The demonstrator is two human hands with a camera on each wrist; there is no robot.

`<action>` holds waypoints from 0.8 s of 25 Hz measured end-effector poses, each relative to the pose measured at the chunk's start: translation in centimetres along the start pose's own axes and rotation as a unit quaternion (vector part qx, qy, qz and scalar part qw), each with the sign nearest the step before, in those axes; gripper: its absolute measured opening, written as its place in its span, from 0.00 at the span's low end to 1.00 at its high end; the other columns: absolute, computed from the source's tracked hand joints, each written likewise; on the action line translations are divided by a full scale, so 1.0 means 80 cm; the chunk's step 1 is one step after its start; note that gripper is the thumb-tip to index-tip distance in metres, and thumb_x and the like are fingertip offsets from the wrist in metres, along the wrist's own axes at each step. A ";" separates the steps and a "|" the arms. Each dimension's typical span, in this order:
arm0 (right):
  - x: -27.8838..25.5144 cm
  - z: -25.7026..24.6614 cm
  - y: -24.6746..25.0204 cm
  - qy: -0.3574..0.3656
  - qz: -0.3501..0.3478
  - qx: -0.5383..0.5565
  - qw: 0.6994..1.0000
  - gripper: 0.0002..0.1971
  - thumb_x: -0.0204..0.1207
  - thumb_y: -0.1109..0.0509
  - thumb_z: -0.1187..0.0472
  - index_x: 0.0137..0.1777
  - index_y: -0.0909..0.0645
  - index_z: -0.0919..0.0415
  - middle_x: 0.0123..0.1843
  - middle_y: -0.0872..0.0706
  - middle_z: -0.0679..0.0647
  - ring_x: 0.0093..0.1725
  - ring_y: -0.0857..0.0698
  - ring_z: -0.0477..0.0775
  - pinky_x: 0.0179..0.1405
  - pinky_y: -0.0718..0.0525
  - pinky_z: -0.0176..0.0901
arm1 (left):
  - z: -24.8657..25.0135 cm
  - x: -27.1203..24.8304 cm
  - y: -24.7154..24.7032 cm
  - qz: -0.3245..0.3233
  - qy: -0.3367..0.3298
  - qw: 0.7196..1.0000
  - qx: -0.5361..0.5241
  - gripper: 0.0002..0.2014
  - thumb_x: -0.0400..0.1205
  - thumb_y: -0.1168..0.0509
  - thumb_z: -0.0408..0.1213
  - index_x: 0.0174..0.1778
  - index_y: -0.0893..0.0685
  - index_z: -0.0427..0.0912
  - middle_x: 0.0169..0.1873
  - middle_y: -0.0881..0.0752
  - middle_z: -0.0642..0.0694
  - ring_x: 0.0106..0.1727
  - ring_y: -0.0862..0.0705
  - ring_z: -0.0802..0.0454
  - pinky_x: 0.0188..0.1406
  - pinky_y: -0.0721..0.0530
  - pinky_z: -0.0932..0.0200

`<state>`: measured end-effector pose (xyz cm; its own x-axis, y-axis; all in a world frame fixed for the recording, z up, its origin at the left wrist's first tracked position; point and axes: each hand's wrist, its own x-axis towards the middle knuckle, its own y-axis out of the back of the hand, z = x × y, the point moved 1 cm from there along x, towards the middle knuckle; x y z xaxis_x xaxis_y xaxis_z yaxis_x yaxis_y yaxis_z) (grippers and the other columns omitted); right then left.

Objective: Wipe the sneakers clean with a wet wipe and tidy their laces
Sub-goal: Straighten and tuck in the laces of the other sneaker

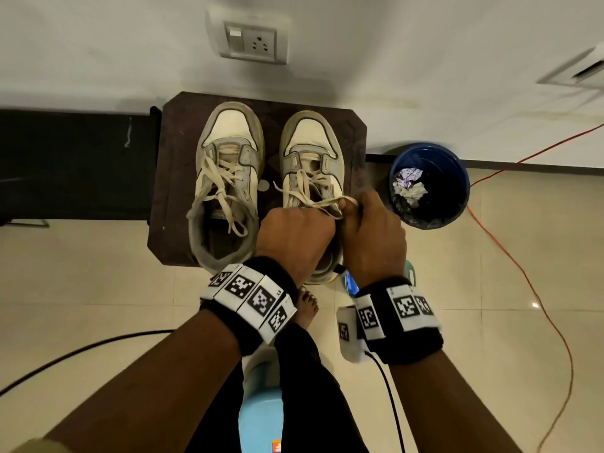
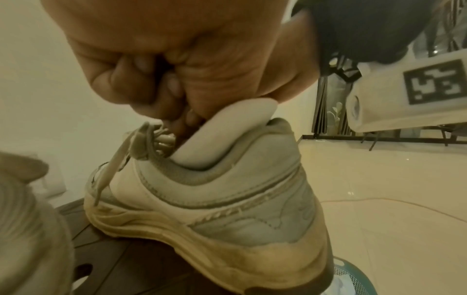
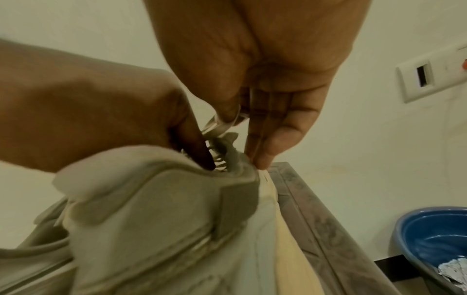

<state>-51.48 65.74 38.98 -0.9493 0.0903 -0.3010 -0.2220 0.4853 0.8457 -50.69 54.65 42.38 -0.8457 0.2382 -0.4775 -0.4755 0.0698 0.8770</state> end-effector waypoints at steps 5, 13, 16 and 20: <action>0.019 -0.007 0.008 0.062 -0.013 0.079 0.995 0.11 0.80 0.37 0.47 0.54 0.27 0.53 0.47 0.12 0.56 0.45 0.14 0.63 0.39 0.22 0.48 | 0.001 0.010 -0.003 -0.009 0.011 1.000 0.019 0.08 0.84 0.44 0.34 0.54 0.20 0.41 0.50 0.14 0.43 0.49 0.13 0.41 0.36 0.27 0.52; -0.018 0.027 -0.021 0.072 -0.114 0.113 0.984 0.27 0.74 0.36 0.54 0.75 0.31 0.48 0.55 0.11 0.57 0.52 0.13 0.62 0.50 0.15 0.56 | -0.016 0.003 -0.028 0.058 0.034 0.998 -0.015 0.16 0.84 0.46 0.40 0.67 0.29 0.42 0.57 0.17 0.43 0.53 0.16 0.46 0.36 0.30 0.55; -0.017 0.024 -0.035 0.070 -0.071 0.028 0.995 0.21 0.80 0.38 0.55 0.73 0.26 0.51 0.51 0.11 0.63 0.48 0.14 0.69 0.46 0.16 0.57 | -0.017 0.002 -0.032 0.094 0.065 0.987 -0.117 0.15 0.84 0.44 0.40 0.67 0.29 0.45 0.54 0.18 0.45 0.54 0.19 0.46 0.38 0.30 0.56; -0.019 0.026 -0.041 0.079 -0.060 0.035 0.994 0.19 0.80 0.40 0.52 0.70 0.24 0.49 0.47 0.11 0.62 0.45 0.14 0.70 0.42 0.16 0.58 | -0.042 0.009 -0.033 0.132 0.129 0.875 -0.447 0.05 0.83 0.37 0.39 0.51 0.19 0.44 0.42 0.14 0.48 0.46 0.17 0.48 0.42 0.21 0.52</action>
<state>-48.84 65.84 35.75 -0.9410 -0.1064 -0.3211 -0.3255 0.5435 0.7737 -50.85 51.40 39.52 -0.9264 -0.1041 -0.3618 -0.1559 -0.7687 0.6203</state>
